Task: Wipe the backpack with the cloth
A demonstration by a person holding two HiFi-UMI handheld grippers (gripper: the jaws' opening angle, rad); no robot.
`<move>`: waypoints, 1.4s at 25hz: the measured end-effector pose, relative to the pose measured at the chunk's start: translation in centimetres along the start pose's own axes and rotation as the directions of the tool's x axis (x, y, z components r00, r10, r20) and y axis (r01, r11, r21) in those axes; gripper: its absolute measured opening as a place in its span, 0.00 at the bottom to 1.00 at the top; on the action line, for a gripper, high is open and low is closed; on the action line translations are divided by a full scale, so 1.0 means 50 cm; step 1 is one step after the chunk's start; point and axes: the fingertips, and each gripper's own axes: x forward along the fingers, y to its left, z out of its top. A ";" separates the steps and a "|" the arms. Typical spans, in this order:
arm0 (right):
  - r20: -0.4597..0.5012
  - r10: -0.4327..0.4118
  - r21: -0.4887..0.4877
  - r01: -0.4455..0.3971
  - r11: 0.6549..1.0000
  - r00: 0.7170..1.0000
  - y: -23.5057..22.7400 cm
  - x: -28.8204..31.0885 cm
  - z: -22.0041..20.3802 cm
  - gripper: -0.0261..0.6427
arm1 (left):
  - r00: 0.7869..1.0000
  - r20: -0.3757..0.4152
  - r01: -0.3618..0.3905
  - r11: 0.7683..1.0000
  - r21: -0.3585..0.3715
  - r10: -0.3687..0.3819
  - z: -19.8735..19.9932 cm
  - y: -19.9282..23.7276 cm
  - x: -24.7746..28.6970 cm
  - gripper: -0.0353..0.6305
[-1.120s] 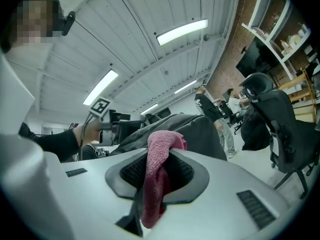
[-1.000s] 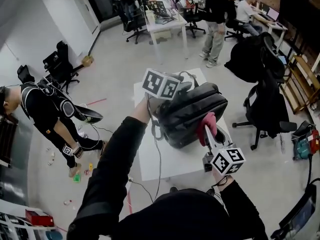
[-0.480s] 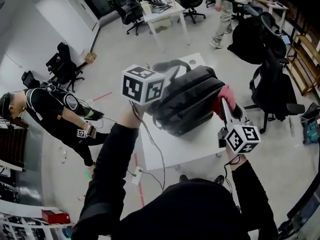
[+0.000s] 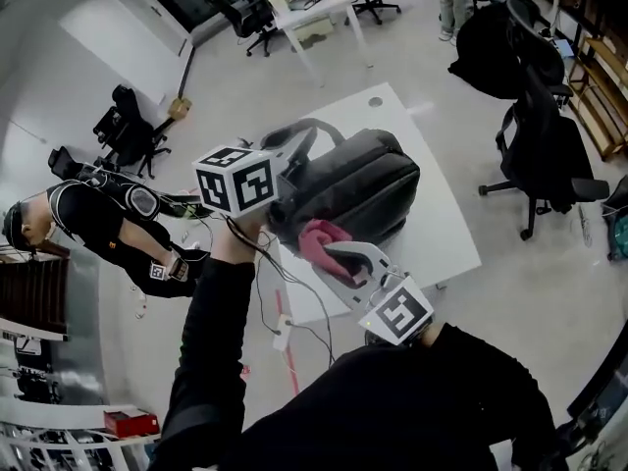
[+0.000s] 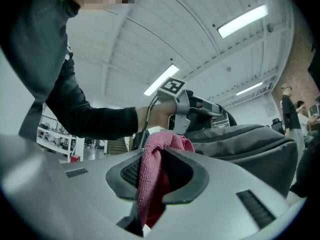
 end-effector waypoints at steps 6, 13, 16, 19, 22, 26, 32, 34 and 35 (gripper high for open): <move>-0.008 -0.205 0.135 0.204 0.970 0.979 -0.183 -0.049 -0.036 0.15 | 0.992 0.008 -0.122 0.993 -0.002 0.122 -0.015 0.083 0.009 0.09; -0.093 -0.643 0.205 0.646 0.735 0.760 -0.499 -0.189 -0.055 0.11 | 0.974 0.027 -0.228 0.973 0.045 0.227 -0.009 0.166 -0.002 0.09; -0.087 -0.676 0.185 0.679 0.711 0.732 -0.521 -0.185 -0.043 0.10 | 0.967 0.028 -0.256 0.963 0.091 0.254 -0.007 0.187 0.008 0.09; -0.086 -0.632 0.156 0.637 0.755 0.770 -0.475 -0.123 -0.043 0.10 | 0.966 0.028 -0.258 0.962 0.093 0.256 -0.011 0.201 0.010 0.09; -0.108 -0.563 0.139 0.573 0.807 0.819 -0.403 -0.059 -0.065 0.09 | 0.970 0.027 -0.243 0.967 0.077 0.242 -0.015 0.209 0.012 0.09; -0.176 -0.390 0.117 0.413 0.903 0.904 -0.249 0.066 -0.119 0.09 | 0.981 0.028 -0.193 0.979 0.059 0.192 -0.020 0.220 -0.006 0.09; -0.226 -0.037 0.015 0.041 0.999 0.973 0.022 0.203 -0.126 0.09 | 0.992 0.029 -0.122 0.991 0.063 0.120 -0.021 0.223 -0.025 0.09; -0.236 -0.025 0.020 0.031 0.999 0.971 0.036 0.213 -0.134 0.09 | 0.995 0.037 -0.096 0.993 0.065 0.093 -0.017 0.217 -0.027 0.09; -0.234 -0.050 0.036 0.060 0.998 0.971 0.025 0.212 -0.135 0.09 | 0.996 0.041 -0.082 0.994 0.069 0.079 -0.016 0.212 -0.031 0.09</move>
